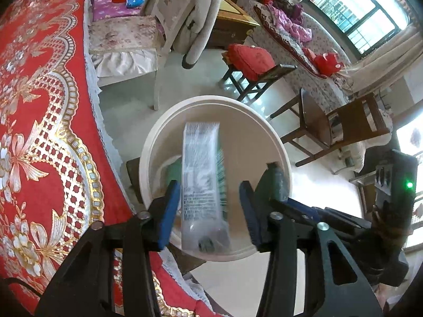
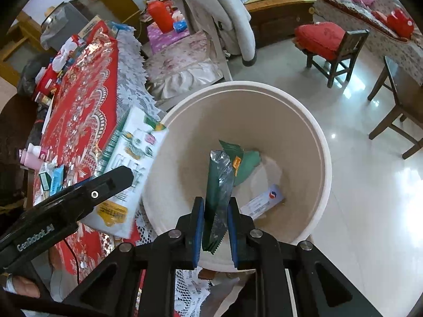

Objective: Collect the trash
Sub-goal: 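Carry the carton and wrapper over the bin and release both, then move both tools back over the trash on the table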

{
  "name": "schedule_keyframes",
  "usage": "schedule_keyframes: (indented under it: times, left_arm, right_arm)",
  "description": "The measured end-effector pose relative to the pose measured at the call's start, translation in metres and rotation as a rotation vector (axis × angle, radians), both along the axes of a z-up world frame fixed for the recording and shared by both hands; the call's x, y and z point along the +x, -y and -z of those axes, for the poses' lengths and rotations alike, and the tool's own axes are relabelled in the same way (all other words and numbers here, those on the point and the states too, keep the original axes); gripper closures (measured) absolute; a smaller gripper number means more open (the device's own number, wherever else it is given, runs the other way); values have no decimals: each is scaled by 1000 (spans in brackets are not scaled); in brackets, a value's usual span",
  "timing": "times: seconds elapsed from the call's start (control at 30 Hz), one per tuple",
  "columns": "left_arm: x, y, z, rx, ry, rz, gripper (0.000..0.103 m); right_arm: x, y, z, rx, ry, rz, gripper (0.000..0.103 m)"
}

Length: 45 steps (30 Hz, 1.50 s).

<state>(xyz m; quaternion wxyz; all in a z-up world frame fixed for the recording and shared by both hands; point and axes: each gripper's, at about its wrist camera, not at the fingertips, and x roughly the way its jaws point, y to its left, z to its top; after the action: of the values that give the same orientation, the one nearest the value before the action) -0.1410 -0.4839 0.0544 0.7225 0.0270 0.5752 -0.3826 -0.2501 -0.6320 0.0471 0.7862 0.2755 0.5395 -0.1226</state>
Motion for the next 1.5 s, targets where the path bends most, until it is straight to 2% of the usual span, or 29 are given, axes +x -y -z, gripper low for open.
schedule_keyframes:
  times: [0.07,0.1,0.27,0.6,0.8,1.1,1.5]
  left_arm:
    - [1,-3,-1,-10,-6,-7,50]
    - [2,-4,-2,-12,-5,-11,47]
    - [3,-14,-2,-5,-6,-24,46]
    - [4,-34,-15,8,60,-61,46]
    - [9,-52,-21,23,102,-105,46]
    - [29,-99,-28,49,151,-213,46]
    - [51,-180,-40,52,170,-355,47]
  right_arm:
    - [1,1,1,-10,-12,5,71]
    - [0,1,2,-13,-10,8,70]
    - [0,-2,3,-11,-21,0,69]
    - [9,-16,-2,-28,-13,-27,69]
    - [22,-32,-9,-46,2,-57,63]
    - [55,-74,-21,-81,31,-148,63]
    - [97,-138,-29,-112,64,-258,59]
